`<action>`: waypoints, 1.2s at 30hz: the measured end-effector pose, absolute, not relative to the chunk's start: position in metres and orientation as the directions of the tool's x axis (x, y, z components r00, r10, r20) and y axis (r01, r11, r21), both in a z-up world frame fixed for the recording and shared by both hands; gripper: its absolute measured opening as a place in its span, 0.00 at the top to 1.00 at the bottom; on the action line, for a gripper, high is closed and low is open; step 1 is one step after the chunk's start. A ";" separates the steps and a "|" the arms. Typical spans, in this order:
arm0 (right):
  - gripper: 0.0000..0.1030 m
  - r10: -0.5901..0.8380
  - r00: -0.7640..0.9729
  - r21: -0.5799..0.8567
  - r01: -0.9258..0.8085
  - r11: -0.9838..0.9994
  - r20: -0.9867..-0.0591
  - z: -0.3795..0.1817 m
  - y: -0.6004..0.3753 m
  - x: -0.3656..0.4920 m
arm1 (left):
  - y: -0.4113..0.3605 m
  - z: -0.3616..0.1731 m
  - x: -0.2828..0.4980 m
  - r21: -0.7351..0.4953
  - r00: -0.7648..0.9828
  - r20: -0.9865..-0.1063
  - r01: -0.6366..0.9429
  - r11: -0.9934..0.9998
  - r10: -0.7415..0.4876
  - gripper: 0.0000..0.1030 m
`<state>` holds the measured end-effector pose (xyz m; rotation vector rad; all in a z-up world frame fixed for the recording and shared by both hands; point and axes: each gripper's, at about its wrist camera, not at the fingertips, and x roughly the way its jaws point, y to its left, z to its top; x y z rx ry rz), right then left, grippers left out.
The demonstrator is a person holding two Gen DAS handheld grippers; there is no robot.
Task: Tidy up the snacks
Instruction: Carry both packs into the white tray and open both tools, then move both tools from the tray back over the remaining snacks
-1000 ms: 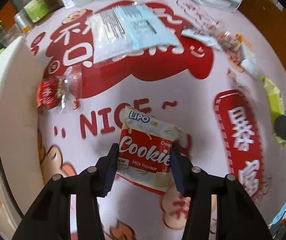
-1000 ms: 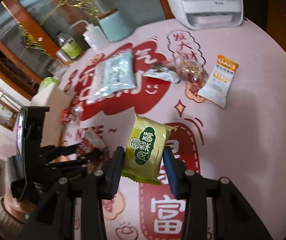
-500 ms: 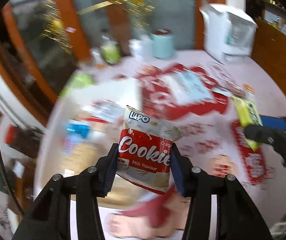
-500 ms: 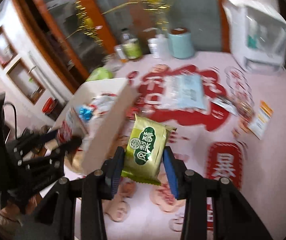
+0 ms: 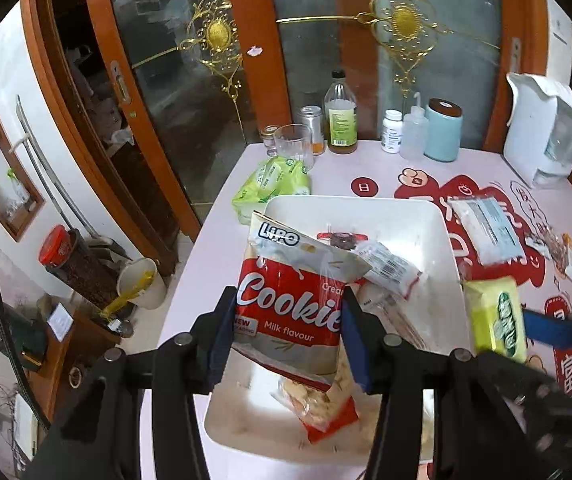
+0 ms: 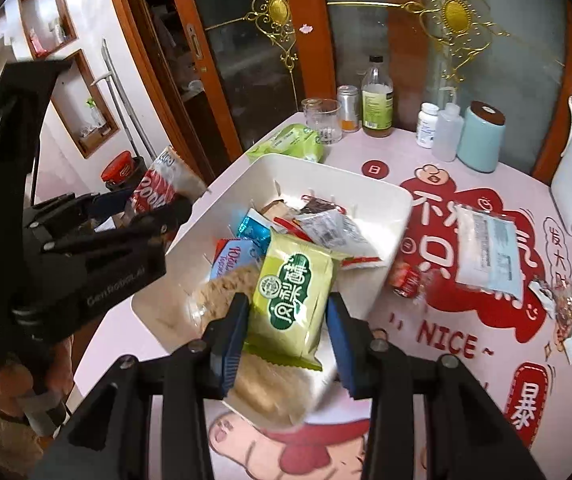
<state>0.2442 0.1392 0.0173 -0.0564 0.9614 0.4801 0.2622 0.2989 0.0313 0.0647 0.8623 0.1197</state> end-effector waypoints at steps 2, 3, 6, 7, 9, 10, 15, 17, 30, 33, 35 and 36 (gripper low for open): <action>0.61 0.358 0.481 0.158 -0.406 0.900 -0.801 0.016 0.145 0.248 | 0.301 0.027 0.272 0.076 0.640 -0.761 -0.075 0.994 0.106 0.53; 0.61 0.349 0.479 0.157 -0.395 0.905 -0.805 0.015 0.147 0.251 | 0.303 0.025 0.275 0.065 0.637 -0.765 -0.071 0.995 0.096 0.53; 0.60 0.344 0.451 0.172 -0.380 0.909 -0.824 0.007 0.148 0.256 | 0.299 0.017 0.280 0.047 0.623 -0.779 -0.054 0.997 0.070 0.27; 0.60 0.340 0.439 0.175 -0.373 0.911 -0.832 0.004 0.148 0.257 | 0.298 0.015 0.280 0.040 0.620 -0.782 -0.050 0.998 0.063 0.09; 0.59 0.322 0.426 0.173 -0.352 0.920 -0.846 -0.002 0.147 0.256 | 0.296 0.013 0.277 0.030 0.627 -0.777 -0.043 0.999 0.050 0.05; 0.59 0.320 0.423 0.174 -0.347 0.921 -0.848 -0.003 0.146 0.253 | 0.294 0.011 0.277 0.020 0.626 -0.779 -0.028 0.999 0.033 0.05; 0.59 0.303 0.415 0.183 -0.303 0.935 -0.858 -0.008 0.139 0.235 | 0.288 -0.002 0.276 0.004 0.597 -0.802 0.010 1.000 -0.002 0.05; 0.59 0.288 0.415 0.177 -0.287 0.942 -0.863 -0.010 0.136 0.229 | 0.285 -0.008 0.274 -0.001 0.597 -0.802 0.022 1.000 -0.013 0.05; 0.59 0.330 0.438 0.270 -0.194 0.943 -0.836 -0.011 0.105 0.218 | 0.271 -0.014 0.261 0.018 0.602 -0.798 0.093 0.996 -0.041 0.05; 0.59 0.335 0.440 0.266 -0.213 0.940 -0.833 -0.009 0.108 0.221 | 0.275 -0.007 0.254 0.009 0.608 -0.793 0.081 0.997 -0.042 0.05; 0.59 0.341 0.444 0.264 -0.228 0.937 -0.829 -0.008 0.107 0.222 | 0.275 -0.005 0.248 0.010 0.613 -0.789 0.077 0.997 -0.040 0.05; 0.59 0.343 0.446 0.261 -0.236 0.936 -0.827 -0.006 0.106 0.222 | 0.274 -0.003 0.246 0.014 0.616 -0.787 0.076 0.997 -0.036 0.04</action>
